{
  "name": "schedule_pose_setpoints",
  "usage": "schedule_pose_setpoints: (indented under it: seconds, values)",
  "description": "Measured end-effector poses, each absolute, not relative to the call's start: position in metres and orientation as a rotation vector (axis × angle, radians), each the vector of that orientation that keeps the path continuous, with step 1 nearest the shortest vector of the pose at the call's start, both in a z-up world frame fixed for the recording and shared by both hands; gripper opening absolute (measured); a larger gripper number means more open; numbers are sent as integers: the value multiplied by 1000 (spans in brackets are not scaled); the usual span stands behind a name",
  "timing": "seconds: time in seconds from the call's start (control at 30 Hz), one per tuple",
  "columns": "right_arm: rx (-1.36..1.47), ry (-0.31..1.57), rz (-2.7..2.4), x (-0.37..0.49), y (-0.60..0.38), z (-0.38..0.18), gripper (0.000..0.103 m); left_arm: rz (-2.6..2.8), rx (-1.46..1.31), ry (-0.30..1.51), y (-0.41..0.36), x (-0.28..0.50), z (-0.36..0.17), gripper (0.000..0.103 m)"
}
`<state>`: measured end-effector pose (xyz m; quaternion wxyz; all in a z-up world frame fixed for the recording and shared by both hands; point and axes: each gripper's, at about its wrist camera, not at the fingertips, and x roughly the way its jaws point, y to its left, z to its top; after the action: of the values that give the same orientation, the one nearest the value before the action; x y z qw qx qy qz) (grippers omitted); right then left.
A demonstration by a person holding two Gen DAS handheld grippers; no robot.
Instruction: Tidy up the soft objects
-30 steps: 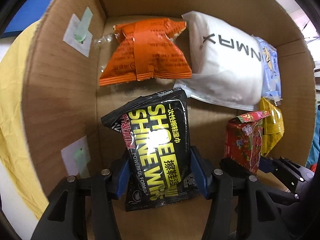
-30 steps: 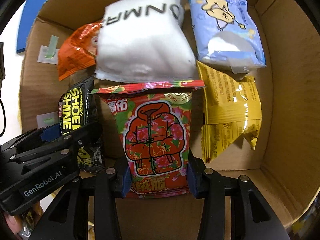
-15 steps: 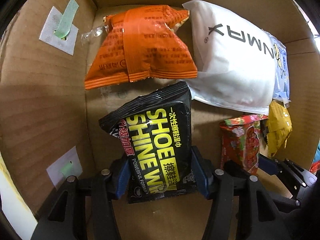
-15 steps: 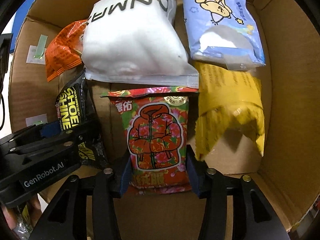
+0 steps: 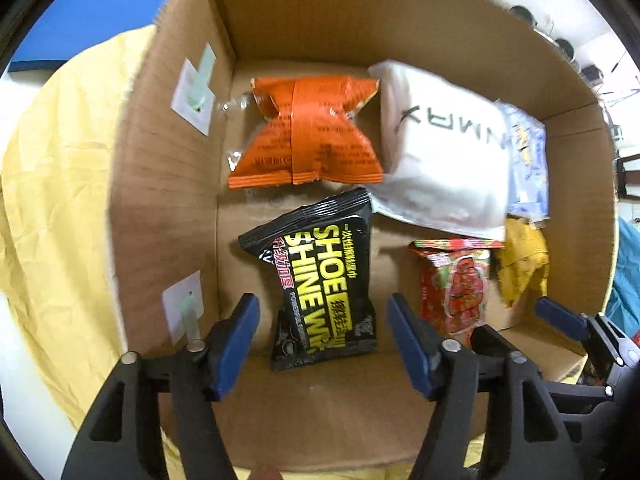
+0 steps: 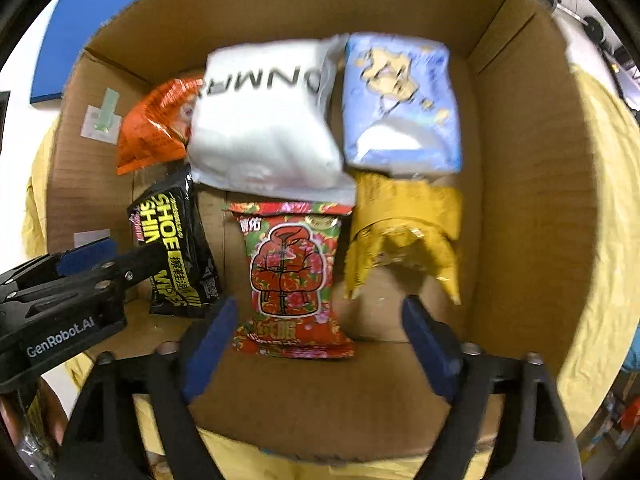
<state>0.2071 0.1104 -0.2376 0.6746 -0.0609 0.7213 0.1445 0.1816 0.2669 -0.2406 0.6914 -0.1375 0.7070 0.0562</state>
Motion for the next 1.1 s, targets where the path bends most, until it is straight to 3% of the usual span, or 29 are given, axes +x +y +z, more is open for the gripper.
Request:
schedule_pose_setpoints:
  seconds: [0.1, 0.2, 0.57, 1.1]
  values:
    - [-171, 1574, 305, 207, 101, -221, 103, 156, -283, 1531, 264, 177, -224, 90]
    - [-166, 1557, 293, 204, 93, -211, 103, 178, -267, 1493, 261, 171, -208, 97]
    - [-121, 1445, 298, 176, 58, -146, 103, 237, -221, 1322, 242, 134, -137, 98]
    - [-69, 1180, 343, 91, 1, 35, 103, 222, -223, 1084, 199, 45, 2, 98]
